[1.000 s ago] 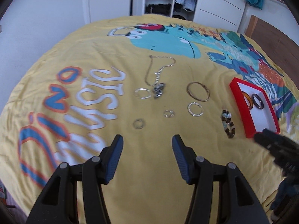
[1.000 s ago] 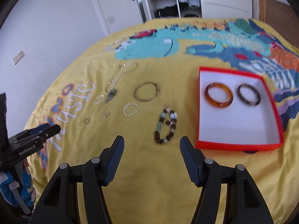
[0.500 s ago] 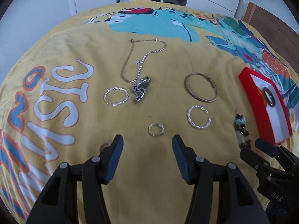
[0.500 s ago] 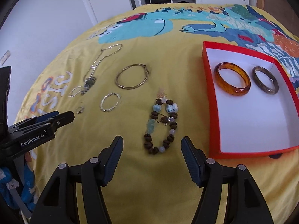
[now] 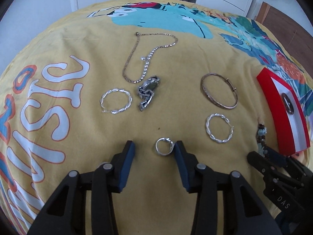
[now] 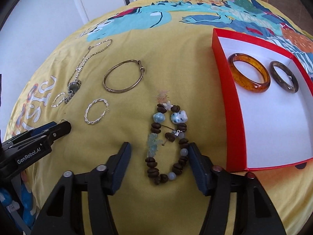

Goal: Organize jewelry
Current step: 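Grasp the silver ring with the left tool while the right tool grasps the beaded bracelet, then carry ring and beaded bracelet into the red box and open both tools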

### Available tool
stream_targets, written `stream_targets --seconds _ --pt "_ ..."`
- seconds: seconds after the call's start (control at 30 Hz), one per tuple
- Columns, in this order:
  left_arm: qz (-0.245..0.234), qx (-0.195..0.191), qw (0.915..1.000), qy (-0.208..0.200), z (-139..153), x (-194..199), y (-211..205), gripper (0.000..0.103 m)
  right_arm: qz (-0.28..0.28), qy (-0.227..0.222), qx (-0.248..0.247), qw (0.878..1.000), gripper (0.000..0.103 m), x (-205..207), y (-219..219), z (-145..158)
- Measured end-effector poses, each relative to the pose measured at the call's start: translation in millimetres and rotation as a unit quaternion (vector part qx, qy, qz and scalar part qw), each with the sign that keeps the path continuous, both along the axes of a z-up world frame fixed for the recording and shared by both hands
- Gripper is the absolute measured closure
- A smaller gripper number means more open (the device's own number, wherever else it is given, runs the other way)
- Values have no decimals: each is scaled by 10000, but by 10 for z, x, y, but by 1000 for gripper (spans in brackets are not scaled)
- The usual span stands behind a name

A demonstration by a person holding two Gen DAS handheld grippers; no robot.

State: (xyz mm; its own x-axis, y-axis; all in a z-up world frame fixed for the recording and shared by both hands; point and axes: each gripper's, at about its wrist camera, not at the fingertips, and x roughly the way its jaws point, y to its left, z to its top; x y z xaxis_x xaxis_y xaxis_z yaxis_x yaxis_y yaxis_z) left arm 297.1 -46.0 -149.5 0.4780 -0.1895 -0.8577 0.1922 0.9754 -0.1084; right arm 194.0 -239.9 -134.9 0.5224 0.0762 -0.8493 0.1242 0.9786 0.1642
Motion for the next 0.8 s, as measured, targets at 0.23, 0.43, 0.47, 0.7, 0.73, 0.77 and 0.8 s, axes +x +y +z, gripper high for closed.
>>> stream_targets --seconds 0.23,0.43,0.47,0.7,0.73,0.77,0.8 --pt "-86 13 10000 -13 34 -42 -28 88 212 -75 377 9990 93 -100 34 16" --pt "-156 -140 9998 58 145 -205 -20 88 554 -92 577 9968 93 -300 109 88" --pt "-171 -175 9997 64 170 -238 -23 89 613 -94 597 9963 93 -348 131 111" --pt "-200 -234 9995 -50 466 -553 -38 89 891 -220 662 9936 93 -632 200 375" --pt "-201 -235 9995 -70 508 -597 -31 89 905 -263 675 9933 93 -679 203 433" --pt "-200 -237 9995 -95 557 -644 -26 89 911 -301 682 9930 93 -720 205 481" --pt "-198 -240 9994 -125 606 -692 -21 89 919 -356 679 9928 93 -769 205 549"
